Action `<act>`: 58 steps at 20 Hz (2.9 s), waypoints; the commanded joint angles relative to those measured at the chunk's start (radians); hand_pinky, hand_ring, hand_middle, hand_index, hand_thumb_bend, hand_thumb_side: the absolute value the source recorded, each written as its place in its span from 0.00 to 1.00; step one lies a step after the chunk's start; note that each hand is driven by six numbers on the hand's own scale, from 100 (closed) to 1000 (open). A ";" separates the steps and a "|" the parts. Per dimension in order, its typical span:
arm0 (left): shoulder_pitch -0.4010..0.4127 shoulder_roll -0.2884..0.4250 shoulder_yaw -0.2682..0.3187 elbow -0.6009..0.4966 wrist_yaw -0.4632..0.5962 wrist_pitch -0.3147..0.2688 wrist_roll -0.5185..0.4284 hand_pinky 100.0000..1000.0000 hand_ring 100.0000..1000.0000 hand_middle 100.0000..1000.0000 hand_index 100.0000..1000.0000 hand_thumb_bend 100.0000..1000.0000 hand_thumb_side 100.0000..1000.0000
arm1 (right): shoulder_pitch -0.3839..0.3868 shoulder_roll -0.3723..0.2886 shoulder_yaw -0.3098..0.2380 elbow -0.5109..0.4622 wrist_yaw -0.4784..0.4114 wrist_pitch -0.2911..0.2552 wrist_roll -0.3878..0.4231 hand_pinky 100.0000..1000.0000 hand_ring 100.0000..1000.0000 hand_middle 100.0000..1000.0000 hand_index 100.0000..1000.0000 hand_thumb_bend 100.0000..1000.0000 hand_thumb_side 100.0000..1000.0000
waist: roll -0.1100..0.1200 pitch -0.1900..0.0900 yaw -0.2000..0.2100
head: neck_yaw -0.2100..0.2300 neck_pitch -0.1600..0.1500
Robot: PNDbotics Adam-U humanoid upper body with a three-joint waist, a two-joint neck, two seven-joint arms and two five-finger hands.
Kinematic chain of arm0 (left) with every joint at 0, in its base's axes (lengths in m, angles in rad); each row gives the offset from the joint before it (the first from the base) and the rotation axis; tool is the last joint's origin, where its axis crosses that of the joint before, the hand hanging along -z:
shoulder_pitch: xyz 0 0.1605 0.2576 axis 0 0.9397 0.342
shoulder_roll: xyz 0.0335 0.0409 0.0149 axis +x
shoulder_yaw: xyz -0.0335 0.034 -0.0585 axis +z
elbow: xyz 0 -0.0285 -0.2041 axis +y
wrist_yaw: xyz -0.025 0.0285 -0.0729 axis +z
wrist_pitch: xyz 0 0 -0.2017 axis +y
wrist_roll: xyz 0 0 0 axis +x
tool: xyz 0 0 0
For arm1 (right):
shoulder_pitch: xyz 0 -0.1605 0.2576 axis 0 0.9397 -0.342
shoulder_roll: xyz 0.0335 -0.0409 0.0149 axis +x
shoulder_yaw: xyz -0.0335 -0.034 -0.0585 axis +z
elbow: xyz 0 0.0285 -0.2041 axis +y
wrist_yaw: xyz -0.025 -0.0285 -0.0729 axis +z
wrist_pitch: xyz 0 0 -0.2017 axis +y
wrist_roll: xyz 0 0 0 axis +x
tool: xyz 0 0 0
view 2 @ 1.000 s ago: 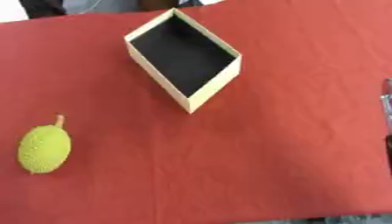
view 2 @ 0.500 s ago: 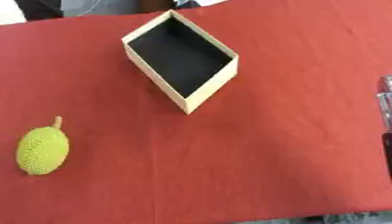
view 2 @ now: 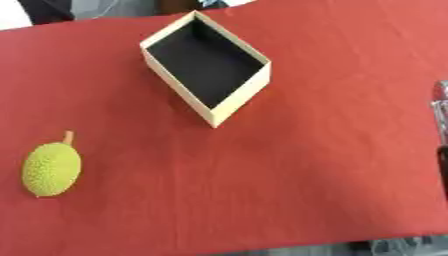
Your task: Pick up objects on the table and place them in the box.
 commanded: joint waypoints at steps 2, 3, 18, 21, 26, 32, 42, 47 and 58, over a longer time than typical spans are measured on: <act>0.009 0.043 -0.015 -0.024 -0.062 -0.259 -0.248 0.74 0.76 0.76 0.94 0.00 0.65 | -0.004 -0.027 -0.006 -0.017 -0.010 0.001 0.003 0.80 0.75 0.49 0.72 0.00 0.57 | 0.000 -0.026 0.002 | -0.005 0.010; 0.014 0.040 -0.018 -0.031 -0.078 -0.259 -0.243 0.74 0.76 0.76 0.94 0.00 0.66 | -0.003 -0.027 -0.006 -0.017 -0.011 0.002 0.003 0.80 0.75 0.49 0.72 0.00 0.57 | 0.001 -0.029 0.003 | -0.005 0.012; -0.023 -0.026 -0.050 -0.077 -0.311 -0.259 -0.028 0.78 0.79 0.81 0.93 0.01 0.55 | 0.010 -0.021 -0.004 -0.017 -0.017 0.009 0.007 0.80 0.75 0.49 0.72 0.00 0.57 | 0.003 -0.046 0.007 | 0.001 0.027; -0.069 -0.063 -0.058 -0.059 -0.356 -0.259 0.016 0.78 0.78 0.80 0.92 0.00 0.58 | 0.012 -0.018 -0.001 -0.017 -0.018 0.011 0.009 0.80 0.75 0.49 0.72 0.00 0.58 | 0.002 -0.048 0.008 | 0.013 0.027; -0.128 -0.127 -0.086 -0.027 -0.433 -0.259 0.078 0.77 0.77 0.79 0.92 0.00 0.62 | 0.014 -0.015 0.002 -0.017 -0.019 0.013 0.011 0.80 0.75 0.49 0.72 0.00 0.58 | 0.001 -0.048 0.007 | 0.050 0.027; -0.191 -0.146 -0.131 -0.004 -0.531 -0.259 0.095 0.78 0.78 0.80 0.92 0.00 0.65 | 0.015 -0.015 0.006 -0.017 -0.021 0.014 0.016 0.80 0.75 0.49 0.72 0.00 0.59 | 0.004 -0.051 0.006 | 0.068 0.027; -0.346 -0.168 -0.228 0.056 -0.655 -0.259 0.149 0.78 0.78 0.81 0.92 0.00 0.65 | 0.015 -0.013 0.012 -0.017 -0.024 0.017 0.023 0.80 0.76 0.49 0.72 0.00 0.59 | 0.011 -0.053 -0.001 | 0.079 0.027; -0.424 -0.208 -0.245 0.076 -0.661 -0.259 0.124 0.78 0.78 0.81 0.91 0.00 0.65 | 0.013 -0.011 0.014 -0.017 -0.025 0.017 0.025 0.80 0.76 0.49 0.72 0.00 0.59 | 0.011 -0.052 -0.004 | 0.079 0.027; -0.515 -0.275 -0.283 0.120 -0.615 -0.259 -0.046 0.76 0.77 0.78 0.88 0.00 0.67 | 0.011 -0.009 0.015 -0.017 -0.027 0.017 0.028 0.80 0.76 0.49 0.72 0.00 0.59 | 0.011 -0.051 -0.005 | 0.074 0.027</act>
